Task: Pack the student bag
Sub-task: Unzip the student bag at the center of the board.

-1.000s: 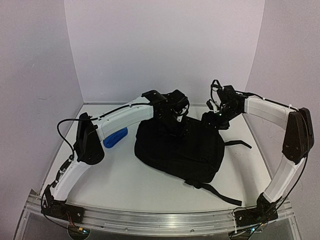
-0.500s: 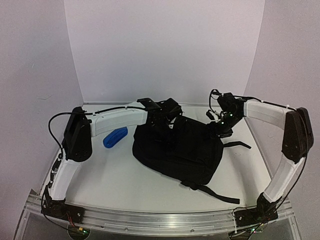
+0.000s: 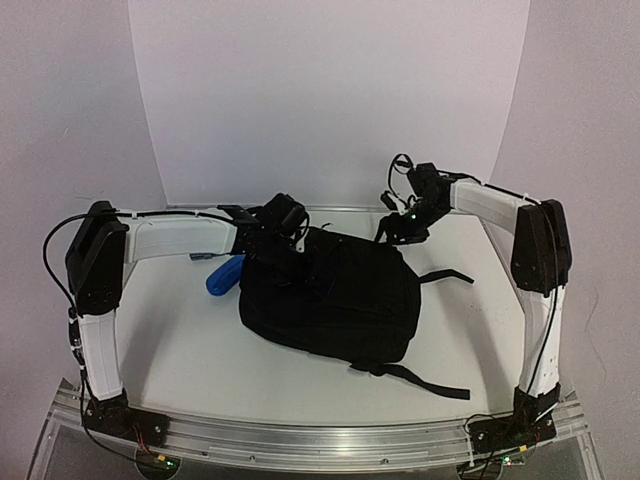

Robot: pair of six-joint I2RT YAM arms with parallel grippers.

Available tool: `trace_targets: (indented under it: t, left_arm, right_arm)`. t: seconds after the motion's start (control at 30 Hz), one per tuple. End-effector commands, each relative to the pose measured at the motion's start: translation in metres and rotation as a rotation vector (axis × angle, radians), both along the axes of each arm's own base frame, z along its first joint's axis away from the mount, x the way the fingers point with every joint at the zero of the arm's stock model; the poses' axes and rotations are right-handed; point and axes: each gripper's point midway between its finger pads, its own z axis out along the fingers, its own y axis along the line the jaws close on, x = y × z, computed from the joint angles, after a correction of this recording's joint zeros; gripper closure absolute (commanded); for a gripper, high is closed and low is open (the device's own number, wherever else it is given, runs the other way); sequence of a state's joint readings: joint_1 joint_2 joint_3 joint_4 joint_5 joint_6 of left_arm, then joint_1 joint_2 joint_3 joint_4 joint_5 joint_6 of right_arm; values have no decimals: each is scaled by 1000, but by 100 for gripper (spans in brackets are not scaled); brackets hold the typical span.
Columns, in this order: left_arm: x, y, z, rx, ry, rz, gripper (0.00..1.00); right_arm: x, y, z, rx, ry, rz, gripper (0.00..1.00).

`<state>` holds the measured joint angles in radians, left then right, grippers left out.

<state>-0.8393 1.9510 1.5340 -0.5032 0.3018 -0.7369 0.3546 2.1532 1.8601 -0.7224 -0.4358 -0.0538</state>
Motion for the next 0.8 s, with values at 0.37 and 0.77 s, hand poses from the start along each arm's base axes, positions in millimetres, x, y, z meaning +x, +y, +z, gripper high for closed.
trace_targets:
  t: [0.37,0.77]
  left_arm:
    - [14,-15,-12,-311,241,-6,100]
    - [8,-28,-17,-210,216,-28,100]
  right_arm:
    - [-84,64,64,48,-44,0,32]
    - [-94,102,20,37,77,-70,36]
